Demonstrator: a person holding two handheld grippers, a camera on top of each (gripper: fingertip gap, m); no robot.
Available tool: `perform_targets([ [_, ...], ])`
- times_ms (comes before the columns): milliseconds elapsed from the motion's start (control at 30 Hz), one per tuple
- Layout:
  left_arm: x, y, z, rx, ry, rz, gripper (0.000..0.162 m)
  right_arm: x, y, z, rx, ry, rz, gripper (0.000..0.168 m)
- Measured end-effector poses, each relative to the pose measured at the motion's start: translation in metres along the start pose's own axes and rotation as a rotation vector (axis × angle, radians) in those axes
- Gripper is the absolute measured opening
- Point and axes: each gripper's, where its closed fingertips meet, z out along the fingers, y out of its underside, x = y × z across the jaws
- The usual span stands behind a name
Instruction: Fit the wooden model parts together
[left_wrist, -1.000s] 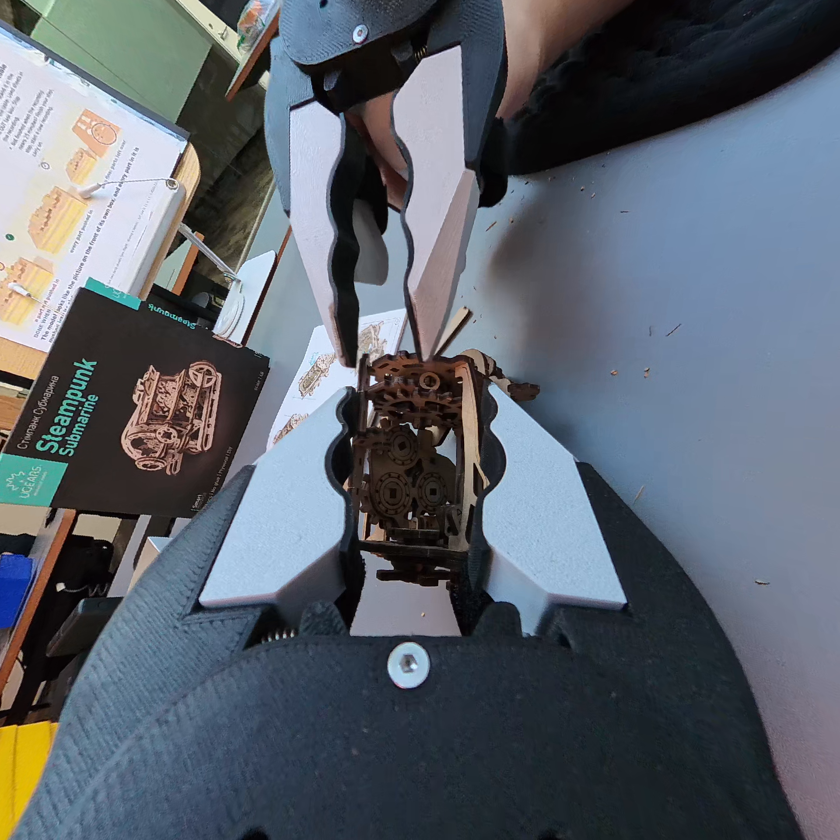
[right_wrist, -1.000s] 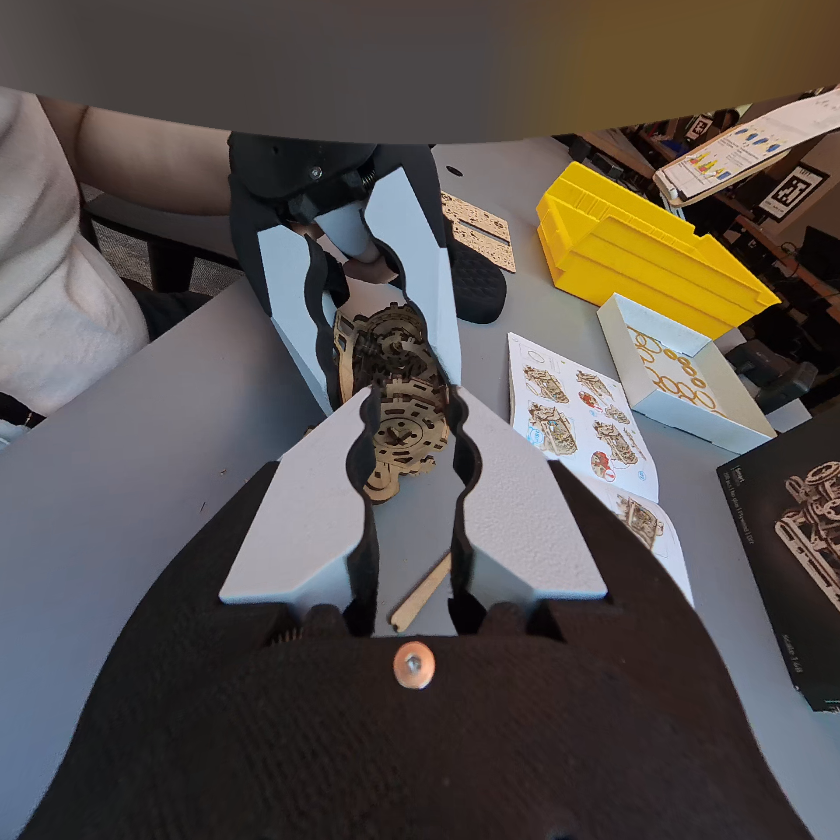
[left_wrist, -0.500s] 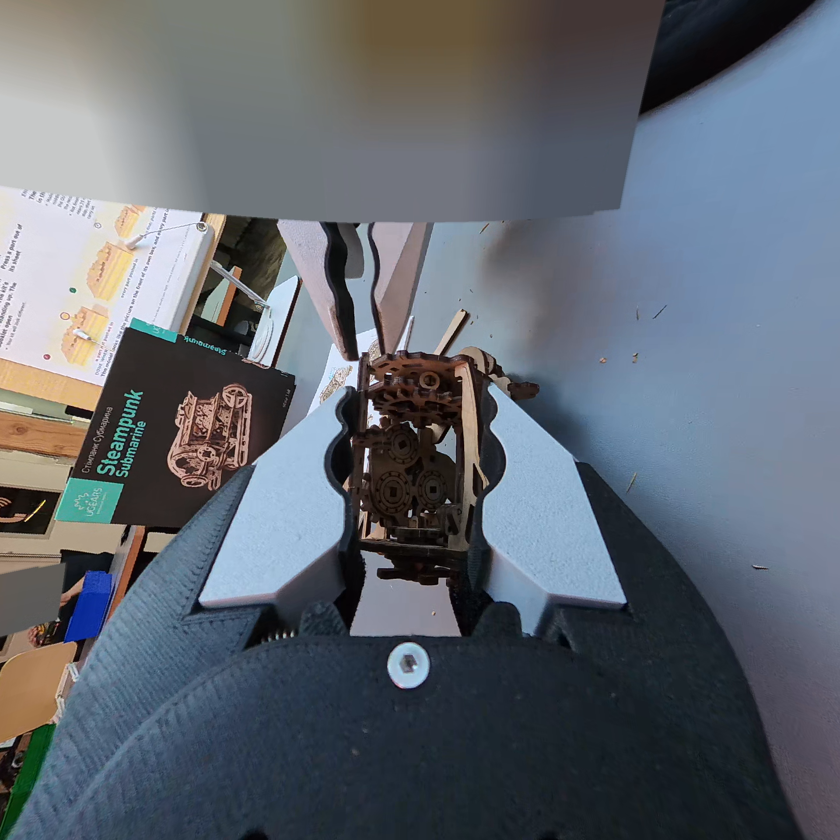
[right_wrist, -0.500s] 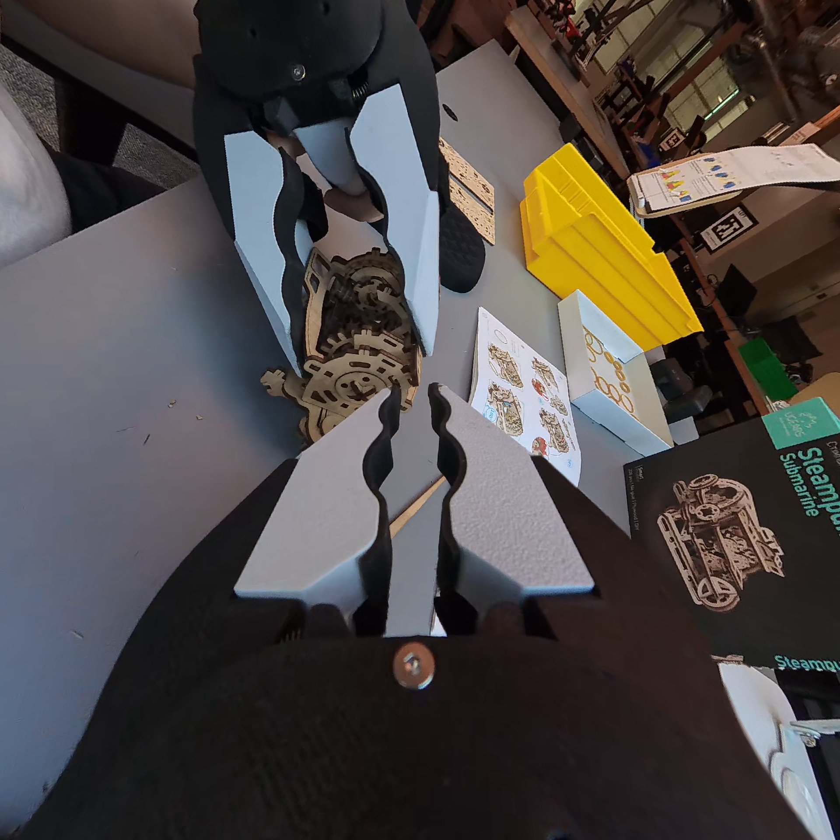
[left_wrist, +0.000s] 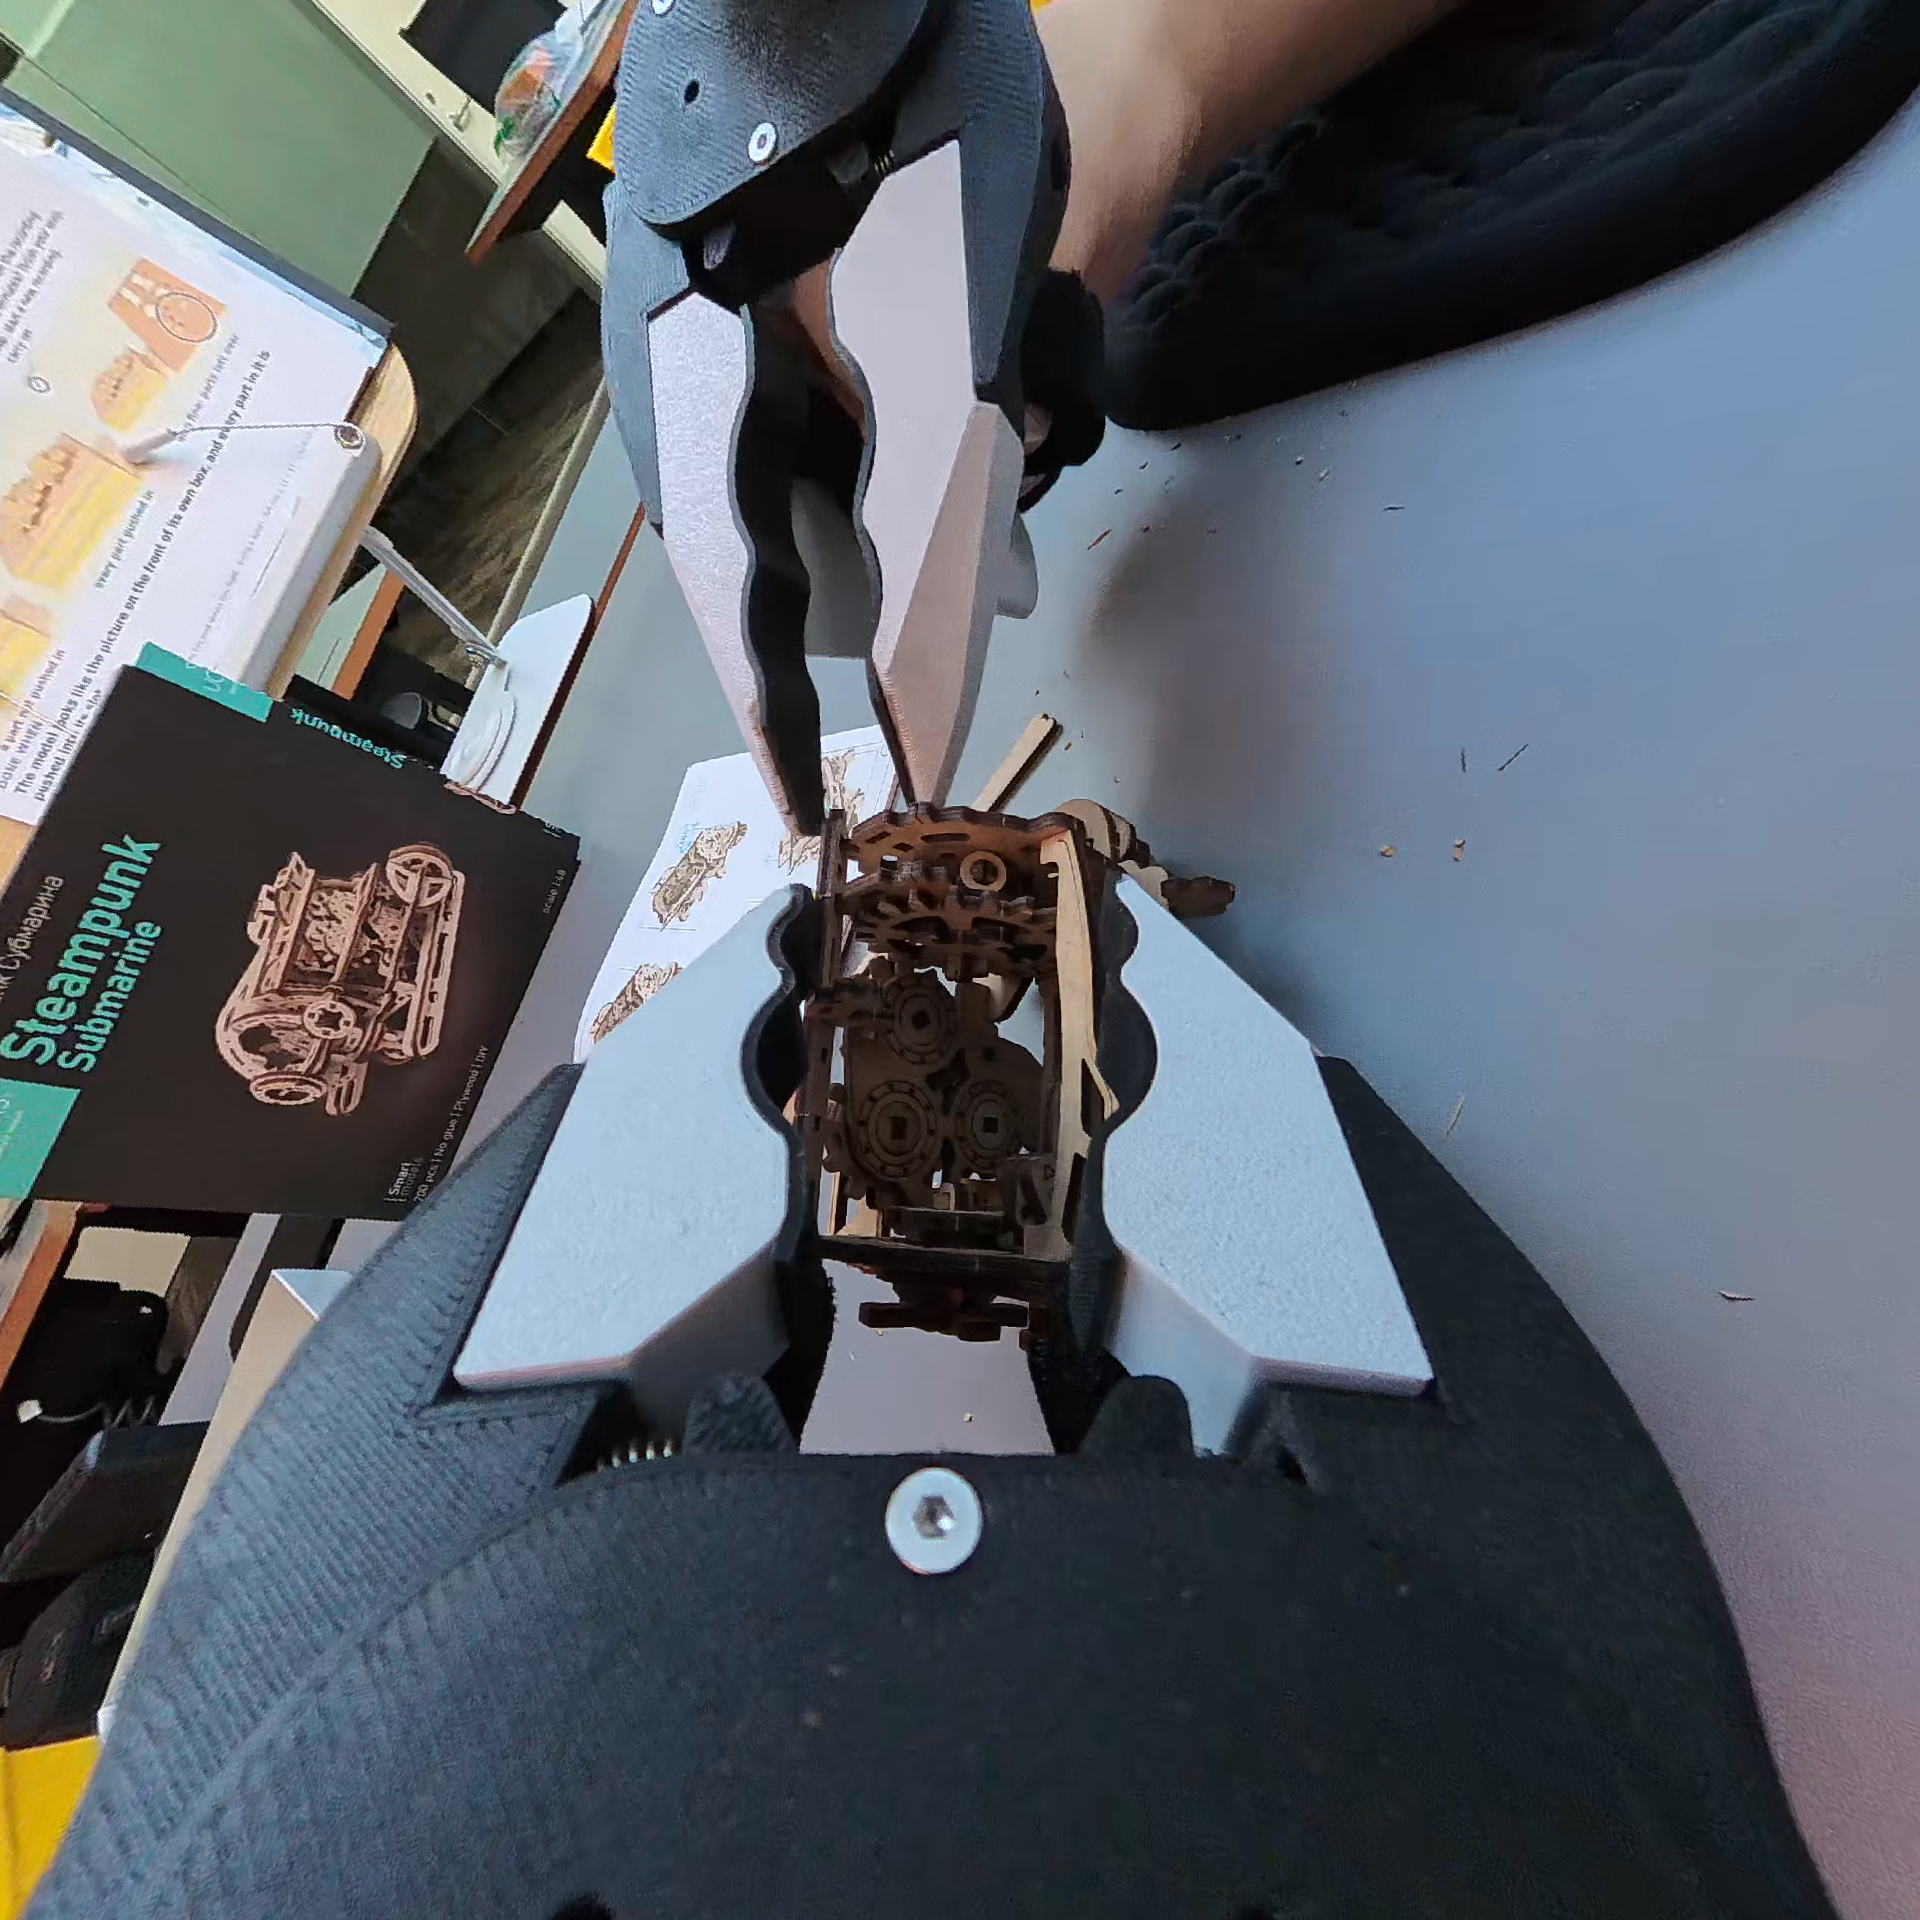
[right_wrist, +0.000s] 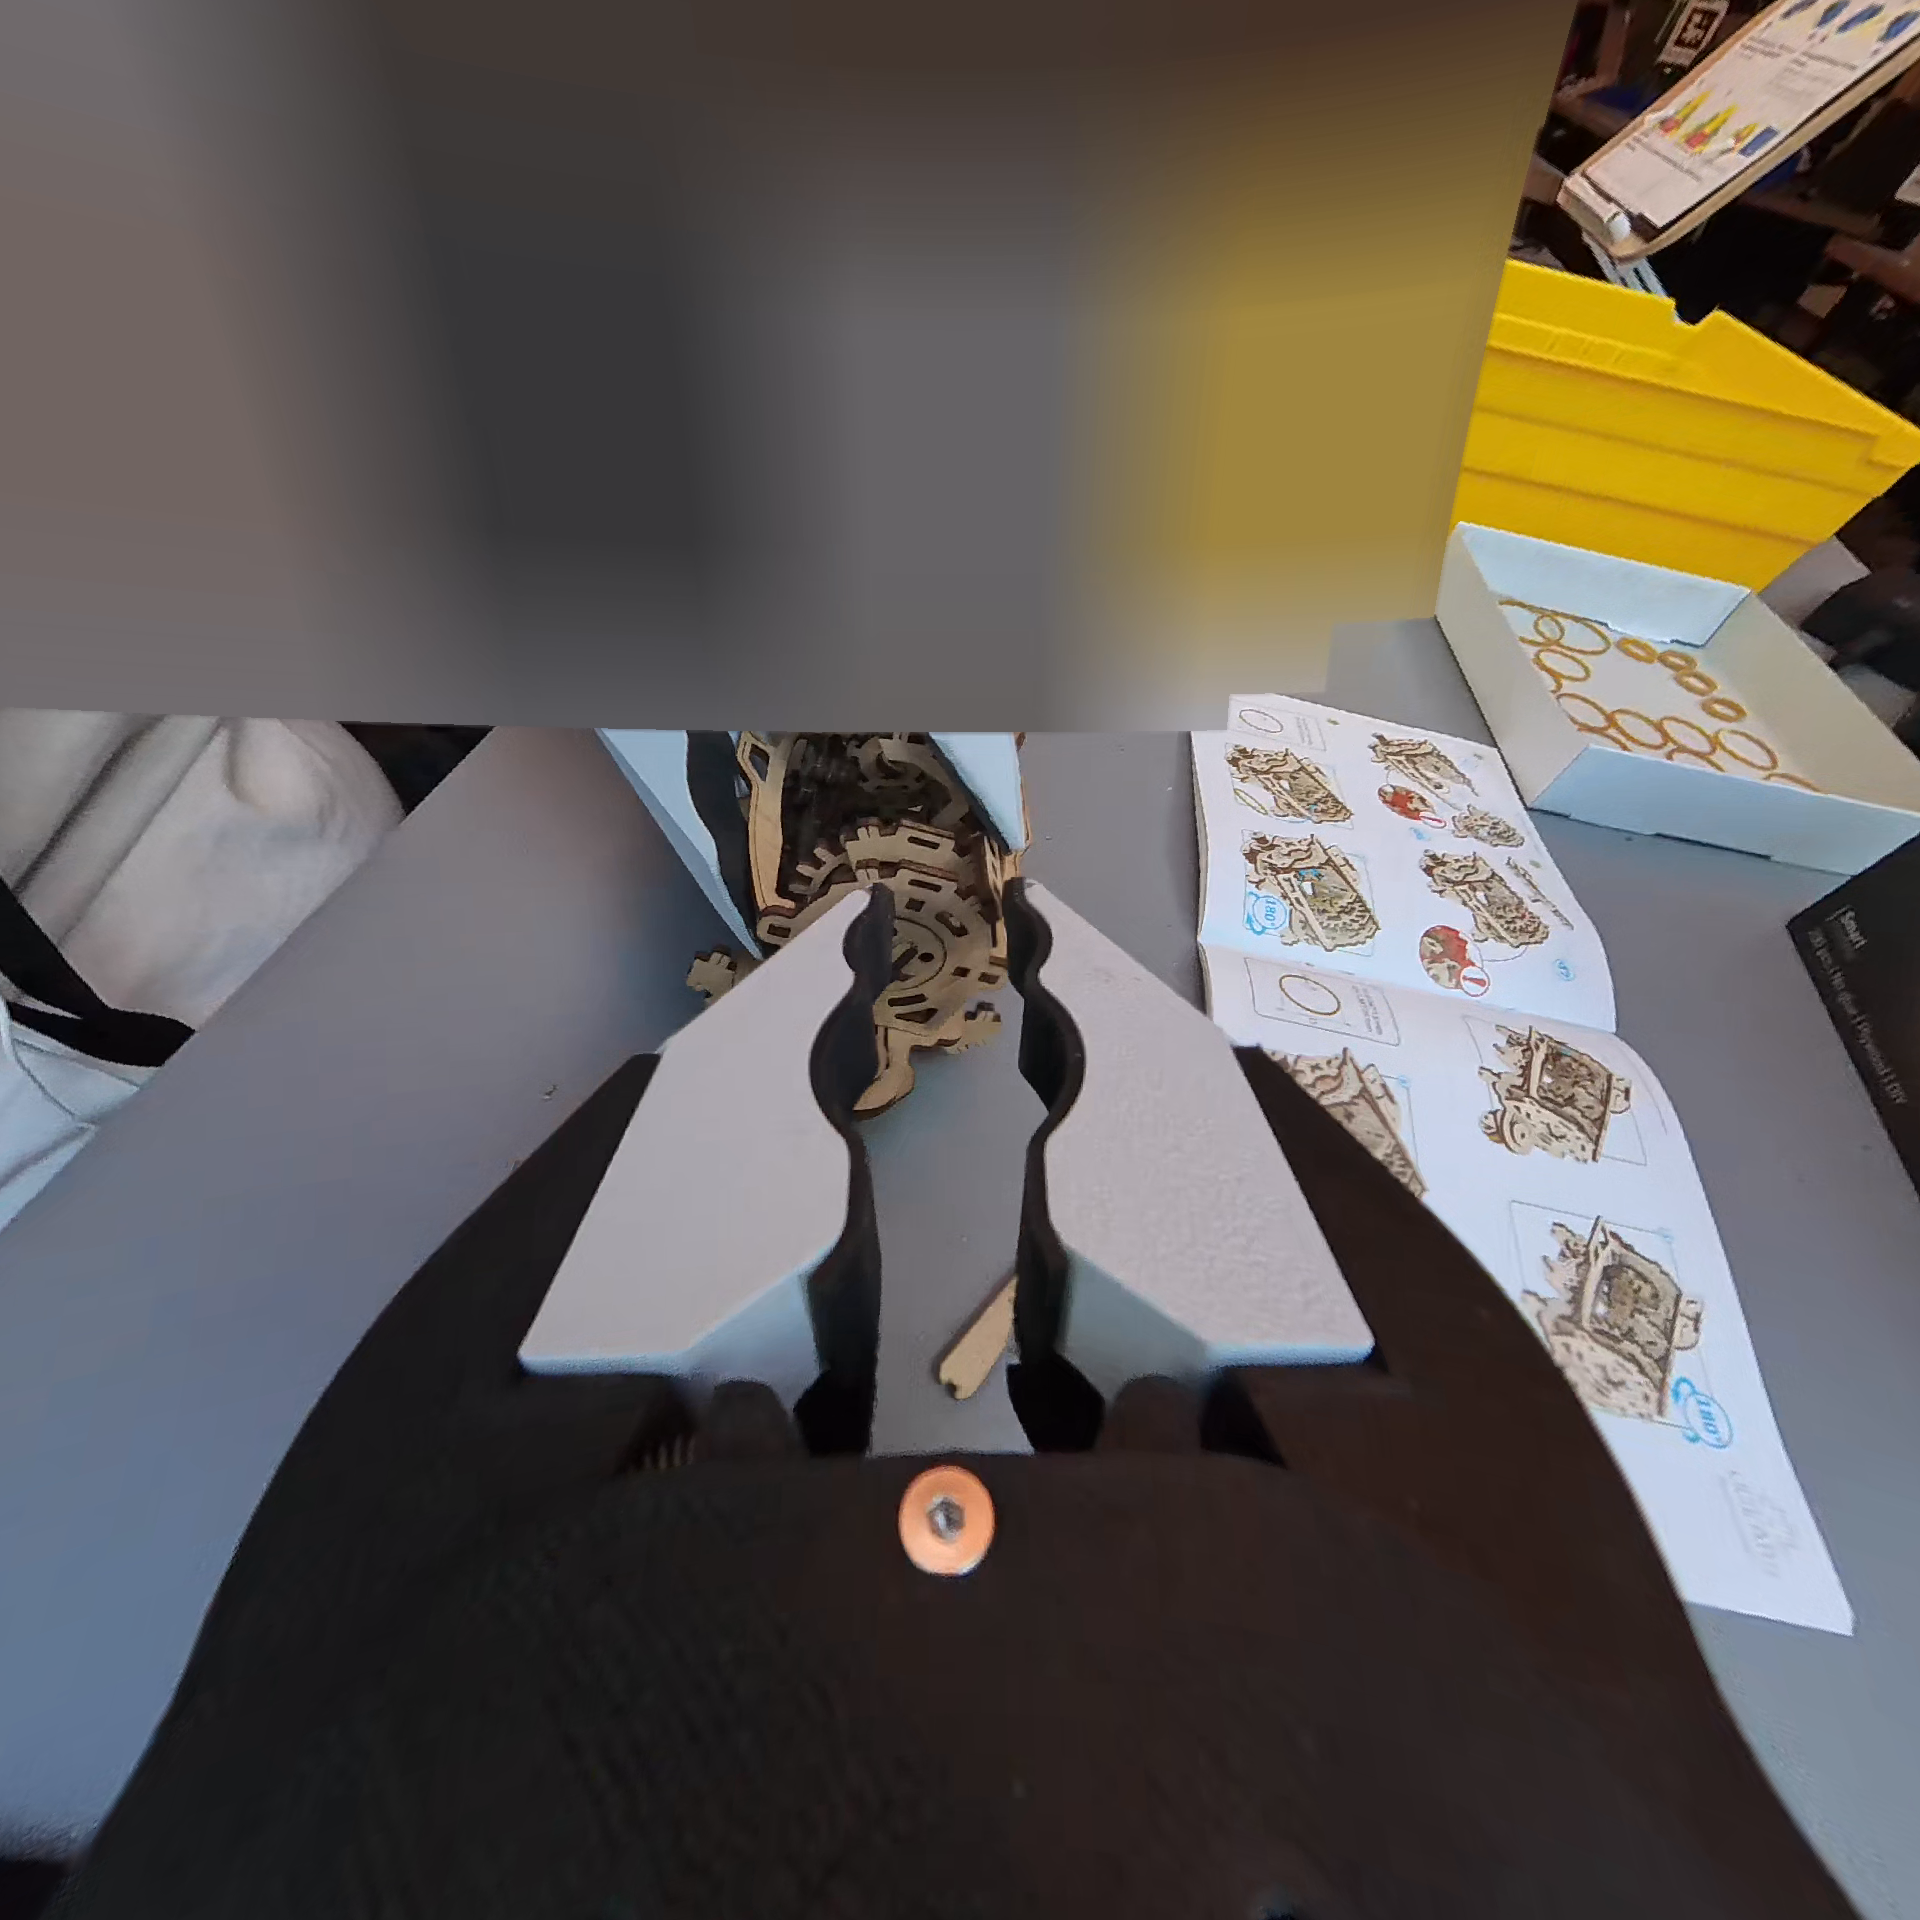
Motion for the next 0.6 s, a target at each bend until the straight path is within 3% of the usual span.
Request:
perform_targets([
  [300,-0.001,0.0017,-0.0004,-0.005,0.004,-0.013,0.053,-0.0048,-0.0012,0.0017,0.015,-0.028,0.166,0.033],
  [600,-0.0015,0.0019,-0.0003,0.001,0.016,-0.03,0.053,-0.0006,-0.0023,0.0053,0.008,0.051,0.19,0.028],
])
